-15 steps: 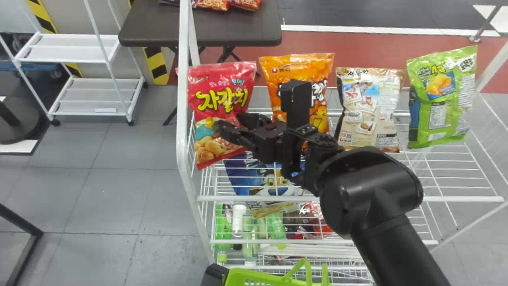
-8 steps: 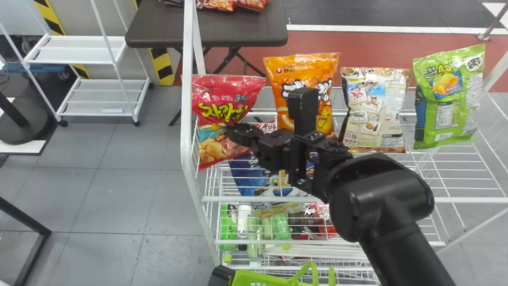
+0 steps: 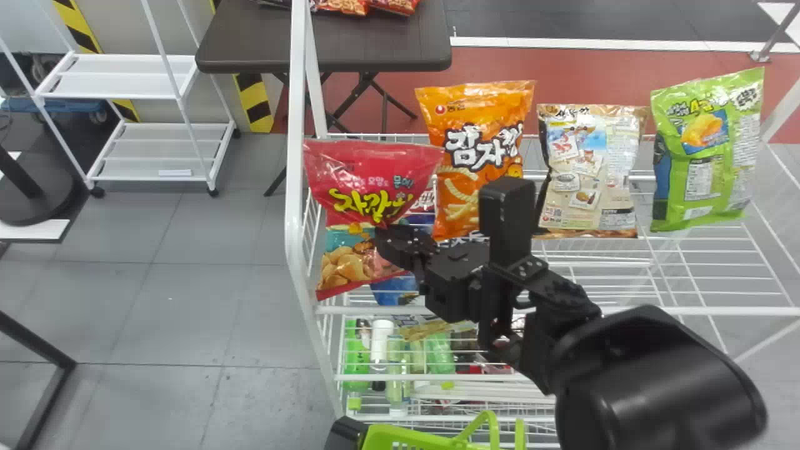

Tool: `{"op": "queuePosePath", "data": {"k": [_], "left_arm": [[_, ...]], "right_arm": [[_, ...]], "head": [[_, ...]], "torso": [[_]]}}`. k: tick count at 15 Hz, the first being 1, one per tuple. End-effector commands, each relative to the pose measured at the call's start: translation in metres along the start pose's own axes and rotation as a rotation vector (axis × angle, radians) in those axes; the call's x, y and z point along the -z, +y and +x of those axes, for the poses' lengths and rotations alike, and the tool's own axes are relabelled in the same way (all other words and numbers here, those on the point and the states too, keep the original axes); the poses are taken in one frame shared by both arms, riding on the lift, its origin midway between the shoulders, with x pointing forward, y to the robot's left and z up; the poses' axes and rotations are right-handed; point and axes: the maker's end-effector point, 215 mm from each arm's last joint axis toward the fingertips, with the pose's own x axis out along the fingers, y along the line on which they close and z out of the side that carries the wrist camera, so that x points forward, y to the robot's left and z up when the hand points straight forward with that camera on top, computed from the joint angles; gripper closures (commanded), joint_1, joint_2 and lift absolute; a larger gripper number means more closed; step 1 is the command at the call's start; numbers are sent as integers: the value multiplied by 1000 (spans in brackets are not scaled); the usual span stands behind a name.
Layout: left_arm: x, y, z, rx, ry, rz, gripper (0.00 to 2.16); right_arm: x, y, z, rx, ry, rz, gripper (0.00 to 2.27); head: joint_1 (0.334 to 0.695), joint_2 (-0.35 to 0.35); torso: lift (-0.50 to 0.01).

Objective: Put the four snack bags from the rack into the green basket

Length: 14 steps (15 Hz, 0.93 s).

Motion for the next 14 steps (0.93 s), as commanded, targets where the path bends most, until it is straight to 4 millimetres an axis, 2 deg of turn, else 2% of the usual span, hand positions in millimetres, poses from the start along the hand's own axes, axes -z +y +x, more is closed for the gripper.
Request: {"op": "queuePosePath", "data": {"k": [1, 3, 4, 7, 10, 12, 13, 14], "left_arm": [[-1, 1, 2, -1, 7, 4, 2064], [-2, 0, 2, -2, 10, 5, 2064], [-3, 1, 1, -4, 10, 4, 2064], [-5, 2, -2, -14, 6, -1, 2064], [-7, 2, -6, -26, -17, -4, 2064], [-14, -1, -9, -31, -29, 11, 2064], [-16, -3, -10, -35, -31, 17, 2064], [-19, -4, -11, -38, -34, 23, 2064]], "right_arm": [[-13, -14, -45, 76, -59, -20, 1858], [-19, -30, -86, 128, -89, -14, 1858], [-16, -37, -103, 137, -87, 14, 1858], [1, -55, -154, 151, -56, 112, 1858], [30, -42, -185, 85, 73, 185, 1858], [58, -30, -218, 58, 202, 257, 1858], [62, -28, -231, 55, 219, 286, 1858], [50, -31, -244, 78, 174, 288, 1858]], "head": [[695, -82], [695, -143], [695, -217], [695, -330], [695, -350], [695, -350], [695, -350], [695, -350]], "torso": [[-6], [-6], [-6], [-6], [-6], [-6], [-6], [-6]]}}
